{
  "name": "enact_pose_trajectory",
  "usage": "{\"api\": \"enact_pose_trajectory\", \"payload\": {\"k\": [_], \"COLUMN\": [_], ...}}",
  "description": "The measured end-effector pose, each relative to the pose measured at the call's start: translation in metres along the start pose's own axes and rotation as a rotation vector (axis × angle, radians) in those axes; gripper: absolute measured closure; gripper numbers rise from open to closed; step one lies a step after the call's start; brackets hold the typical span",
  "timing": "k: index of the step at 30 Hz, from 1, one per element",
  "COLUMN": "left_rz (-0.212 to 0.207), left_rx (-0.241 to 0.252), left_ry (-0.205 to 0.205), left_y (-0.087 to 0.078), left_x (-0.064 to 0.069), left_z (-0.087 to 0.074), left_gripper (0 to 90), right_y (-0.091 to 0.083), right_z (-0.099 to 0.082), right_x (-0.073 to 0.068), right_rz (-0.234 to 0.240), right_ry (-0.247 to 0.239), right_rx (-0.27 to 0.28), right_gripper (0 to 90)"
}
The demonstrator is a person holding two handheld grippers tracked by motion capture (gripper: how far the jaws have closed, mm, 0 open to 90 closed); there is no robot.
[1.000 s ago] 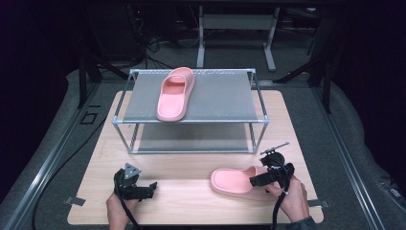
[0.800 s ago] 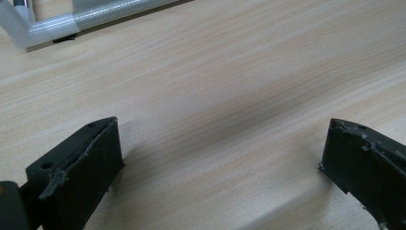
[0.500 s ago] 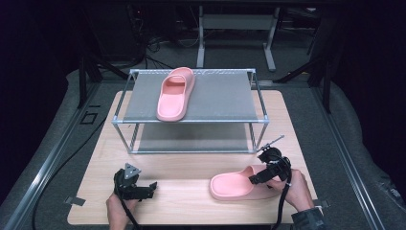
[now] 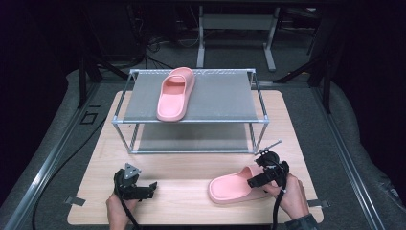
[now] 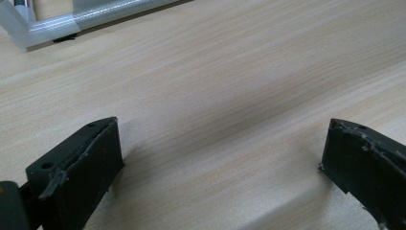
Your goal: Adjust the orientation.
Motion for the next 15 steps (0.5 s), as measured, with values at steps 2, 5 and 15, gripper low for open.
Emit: {"api": "enact_pose_trajectory", "payload": {"k": [2,5,15], "left_rz": [0.000,0.000,0.000], "left_rx": [0.000,0.000,0.000], "left_ry": [0.000,0.000,0.000], "left_y": [0.000,0.000,0.000], "left_x": [0.000,0.000,0.000], "left_z": [0.000,0.000,0.000], "left_gripper": [0.0,0.0,0.0], "right_y": [-0.001,-0.002,-0.004], "right_z": [-0.004,-0.011,-0.008], "right_x": [0.001,0.002,0.002], "right_rz": [0.014,0.044,0.102], "right_ry": [0.010,0.012,-0.060], "right_rx": [0.004,0.006,-0.006], "right_gripper": [8.5,15.0,25.2]}}
Point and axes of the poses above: each handheld gripper's, and its own axes: y roughly forward along the jaws, z roughly out of its top, x roughly to its right, the point moved 9 cm from there along y, roughly forward along the jaws, and after that the axes turned 3 degrees about -y, right-handed, at the moved point
